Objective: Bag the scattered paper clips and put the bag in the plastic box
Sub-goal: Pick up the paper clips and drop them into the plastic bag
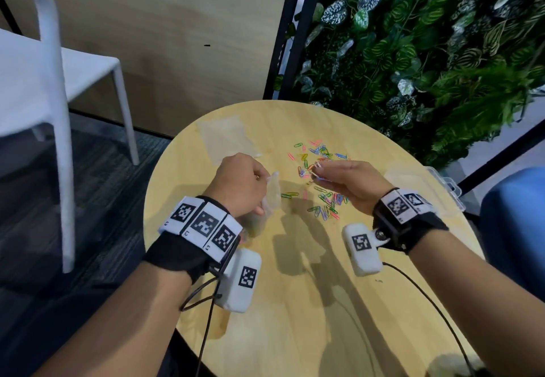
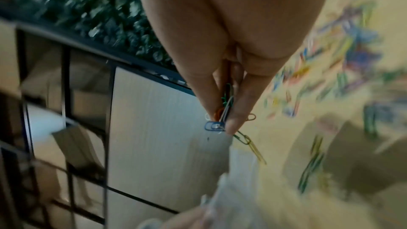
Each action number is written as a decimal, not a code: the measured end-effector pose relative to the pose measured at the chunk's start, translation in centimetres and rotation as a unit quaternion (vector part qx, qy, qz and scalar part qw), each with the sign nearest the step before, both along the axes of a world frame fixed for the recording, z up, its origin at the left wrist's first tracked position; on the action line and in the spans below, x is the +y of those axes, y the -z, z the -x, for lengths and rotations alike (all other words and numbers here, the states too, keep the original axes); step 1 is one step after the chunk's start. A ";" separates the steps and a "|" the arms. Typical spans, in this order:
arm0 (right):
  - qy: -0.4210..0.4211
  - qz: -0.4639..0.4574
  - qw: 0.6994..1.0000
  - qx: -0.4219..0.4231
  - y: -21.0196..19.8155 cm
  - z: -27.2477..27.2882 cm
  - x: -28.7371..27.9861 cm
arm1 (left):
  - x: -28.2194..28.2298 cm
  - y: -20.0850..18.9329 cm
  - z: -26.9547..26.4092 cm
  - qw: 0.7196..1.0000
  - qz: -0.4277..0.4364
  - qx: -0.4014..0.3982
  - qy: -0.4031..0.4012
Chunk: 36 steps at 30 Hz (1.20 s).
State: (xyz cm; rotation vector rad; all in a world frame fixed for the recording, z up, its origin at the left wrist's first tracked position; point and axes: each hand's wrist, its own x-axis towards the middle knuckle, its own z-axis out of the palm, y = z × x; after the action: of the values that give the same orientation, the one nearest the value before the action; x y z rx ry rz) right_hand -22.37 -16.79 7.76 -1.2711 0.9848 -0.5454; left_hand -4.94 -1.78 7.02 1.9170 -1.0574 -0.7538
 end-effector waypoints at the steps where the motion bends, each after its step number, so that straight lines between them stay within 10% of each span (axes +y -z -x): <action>1: -0.014 -0.047 0.998 -0.043 -0.5 -0.5 0.9 | -0.1 0.0 0.1 1.000 0.003 0.001 -0.002; 6: -0.056 -0.197 0.974 -0.098 0.4 -2.4 4.2 | -0.1 -0.2 0.7 1.000 0.022 0.008 -0.002; 13: -0.078 -0.162 0.983 -0.043 0.9 -4.2 6.2 | -0.2 -0.2 0.8 0.999 0.032 0.014 -0.009; 18: -0.118 0.101 0.982 0.105 0.6 -4.7 6.1 | -0.1 -0.5 0.5 0.999 0.035 0.035 -0.012; 22: -0.237 0.393 0.852 0.254 0.6 -5.0 6.4 | 0.5 -0.7 0.0 0.999 0.036 0.027 -0.015; 27: -0.156 0.383 0.892 0.180 -0.1 -4.6 4.0 | 1.2 -0.7 -1.7 0.997 0.047 -0.019 -0.055; 34: -0.431 0.510 0.586 0.459 7.0 -4.1 3.3 | 1.6 -0.7 -3.0 0.995 0.055 -0.026 -0.078; 36: -0.448 0.532 0.543 0.470 8.7 -3.2 3.0 | 1.5 -0.8 -2.9 0.995 0.053 -0.031 -0.075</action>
State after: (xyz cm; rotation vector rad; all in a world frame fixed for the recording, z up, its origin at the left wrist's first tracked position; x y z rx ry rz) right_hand -19.22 -13.77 -0.99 -3.1058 0.5363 0.6343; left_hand -2.07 -0.25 7.84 1.9140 -0.9583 -0.5464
